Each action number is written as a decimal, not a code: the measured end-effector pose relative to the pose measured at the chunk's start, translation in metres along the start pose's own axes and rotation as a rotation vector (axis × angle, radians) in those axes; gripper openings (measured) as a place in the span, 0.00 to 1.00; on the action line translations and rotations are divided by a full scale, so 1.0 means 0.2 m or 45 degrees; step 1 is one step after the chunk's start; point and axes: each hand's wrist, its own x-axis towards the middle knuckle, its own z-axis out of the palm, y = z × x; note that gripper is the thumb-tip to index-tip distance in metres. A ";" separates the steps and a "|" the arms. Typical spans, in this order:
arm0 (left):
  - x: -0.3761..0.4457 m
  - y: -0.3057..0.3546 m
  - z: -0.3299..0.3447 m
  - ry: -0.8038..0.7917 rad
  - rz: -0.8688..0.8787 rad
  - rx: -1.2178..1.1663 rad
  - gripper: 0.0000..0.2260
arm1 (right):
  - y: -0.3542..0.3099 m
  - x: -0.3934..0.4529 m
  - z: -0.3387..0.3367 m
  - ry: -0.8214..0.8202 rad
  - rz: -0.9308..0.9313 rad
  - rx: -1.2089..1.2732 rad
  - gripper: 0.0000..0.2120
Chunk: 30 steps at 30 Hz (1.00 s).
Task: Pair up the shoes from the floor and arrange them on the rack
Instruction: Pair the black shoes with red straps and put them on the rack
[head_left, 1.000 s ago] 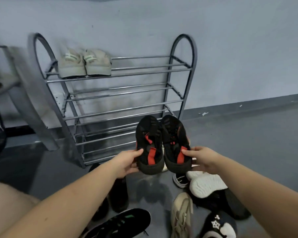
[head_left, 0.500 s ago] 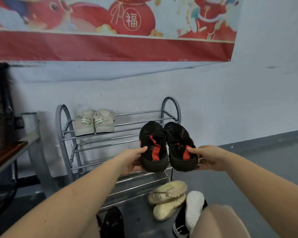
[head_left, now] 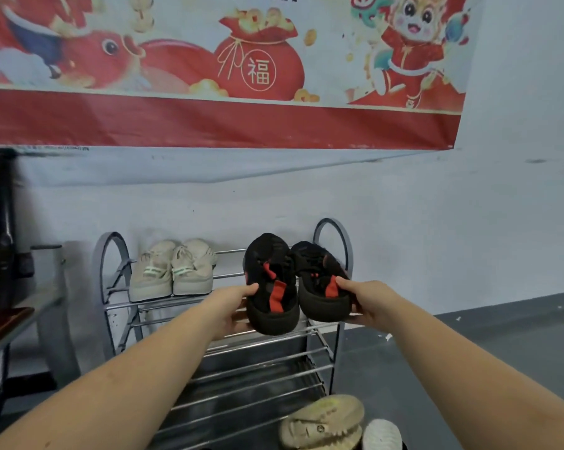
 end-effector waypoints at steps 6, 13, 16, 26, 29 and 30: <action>0.26 0.10 0.00 0.087 0.089 -0.141 0.05 | -0.06 0.26 0.05 0.043 -0.050 -0.039 0.09; 0.57 0.20 0.02 0.138 0.147 -0.071 0.07 | -0.12 0.58 0.10 0.097 -0.075 -0.057 0.11; 0.66 0.24 0.01 0.151 0.153 0.029 0.07 | -0.13 0.70 0.10 0.081 -0.085 -0.061 0.09; 0.82 0.20 -0.04 0.199 0.097 0.254 0.08 | -0.10 0.88 0.13 0.088 -0.092 -0.080 0.10; 0.83 0.18 -0.04 0.194 0.089 0.244 0.11 | -0.08 0.90 0.14 0.085 -0.077 -0.061 0.08; 0.83 0.18 -0.03 0.195 0.087 0.238 0.11 | -0.08 0.90 0.14 0.080 -0.073 -0.066 0.08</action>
